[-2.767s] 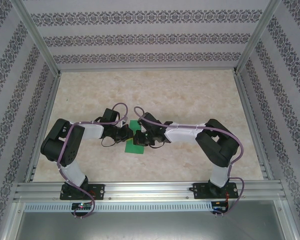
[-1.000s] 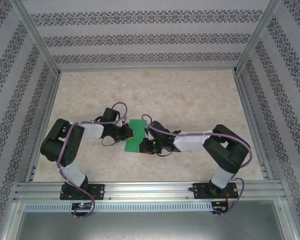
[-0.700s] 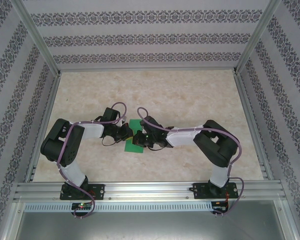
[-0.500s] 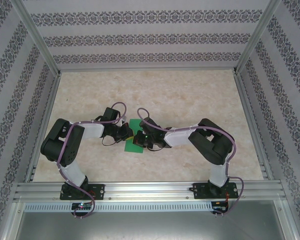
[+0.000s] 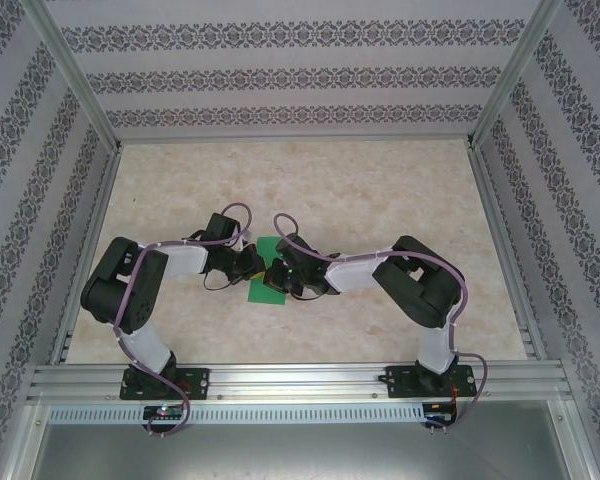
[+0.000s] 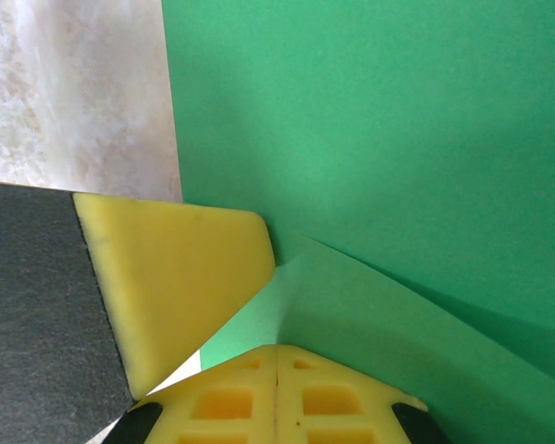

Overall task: Fold a paper plane with a square sheet of paper (pick it up from the middle)
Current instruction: Fold the triangle a second time at the center of the table.

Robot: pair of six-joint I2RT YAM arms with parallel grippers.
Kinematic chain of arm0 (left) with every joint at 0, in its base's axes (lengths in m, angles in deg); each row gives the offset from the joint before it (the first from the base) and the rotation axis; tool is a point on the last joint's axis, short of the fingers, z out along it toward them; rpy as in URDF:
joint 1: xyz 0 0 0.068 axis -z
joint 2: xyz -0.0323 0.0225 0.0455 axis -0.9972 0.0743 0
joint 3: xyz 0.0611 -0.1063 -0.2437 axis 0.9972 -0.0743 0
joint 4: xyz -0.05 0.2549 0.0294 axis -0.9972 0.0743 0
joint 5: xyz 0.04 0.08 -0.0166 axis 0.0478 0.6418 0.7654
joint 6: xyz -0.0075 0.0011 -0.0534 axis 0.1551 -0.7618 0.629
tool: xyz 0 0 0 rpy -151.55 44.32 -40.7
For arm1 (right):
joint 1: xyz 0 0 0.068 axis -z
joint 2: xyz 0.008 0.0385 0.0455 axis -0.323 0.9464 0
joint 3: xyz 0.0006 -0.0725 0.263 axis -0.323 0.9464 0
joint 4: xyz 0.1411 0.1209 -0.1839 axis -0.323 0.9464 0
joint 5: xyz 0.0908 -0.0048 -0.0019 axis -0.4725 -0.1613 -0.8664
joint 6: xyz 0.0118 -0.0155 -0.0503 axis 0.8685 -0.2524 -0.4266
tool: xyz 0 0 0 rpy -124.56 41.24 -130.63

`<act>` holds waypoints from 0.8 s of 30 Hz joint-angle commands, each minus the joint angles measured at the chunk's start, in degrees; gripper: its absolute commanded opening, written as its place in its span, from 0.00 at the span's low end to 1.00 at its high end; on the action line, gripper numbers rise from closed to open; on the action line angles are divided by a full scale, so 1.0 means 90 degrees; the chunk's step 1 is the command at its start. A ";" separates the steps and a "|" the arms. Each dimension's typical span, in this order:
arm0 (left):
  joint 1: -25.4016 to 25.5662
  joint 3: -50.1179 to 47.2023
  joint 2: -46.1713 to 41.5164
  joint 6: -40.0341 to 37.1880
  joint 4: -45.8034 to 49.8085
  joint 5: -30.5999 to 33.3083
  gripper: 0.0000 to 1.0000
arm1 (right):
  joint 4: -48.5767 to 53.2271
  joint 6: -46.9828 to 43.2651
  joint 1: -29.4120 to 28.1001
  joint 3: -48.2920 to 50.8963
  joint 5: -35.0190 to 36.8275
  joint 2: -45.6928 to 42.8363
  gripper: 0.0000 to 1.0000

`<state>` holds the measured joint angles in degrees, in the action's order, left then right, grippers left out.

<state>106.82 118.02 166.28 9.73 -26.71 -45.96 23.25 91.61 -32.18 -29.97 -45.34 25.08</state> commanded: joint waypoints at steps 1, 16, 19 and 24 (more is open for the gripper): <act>0.0029 -0.0055 0.0086 0.0043 0.0653 0.0556 0.01 | 0.0627 -0.0039 -0.0082 0.0223 0.0287 0.0037 0.05; 0.0027 -0.0060 0.0203 0.0018 0.0698 0.0693 0.01 | 0.0512 -0.0500 -0.0180 0.1382 -0.0401 -0.0926 0.09; 0.0027 -0.0028 0.0211 -0.0058 0.0720 0.0673 0.01 | 0.0273 -0.0361 -0.0158 0.1700 -0.0431 -0.1094 0.10; 0.0022 -0.0005 0.0216 -0.0163 0.0723 0.0609 0.01 | 0.0210 -0.0367 -0.0099 0.1911 -0.0474 -0.1354 0.11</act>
<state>106.88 118.57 166.28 9.57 -25.64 -45.52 21.15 88.29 -32.90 -15.26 -48.70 13.93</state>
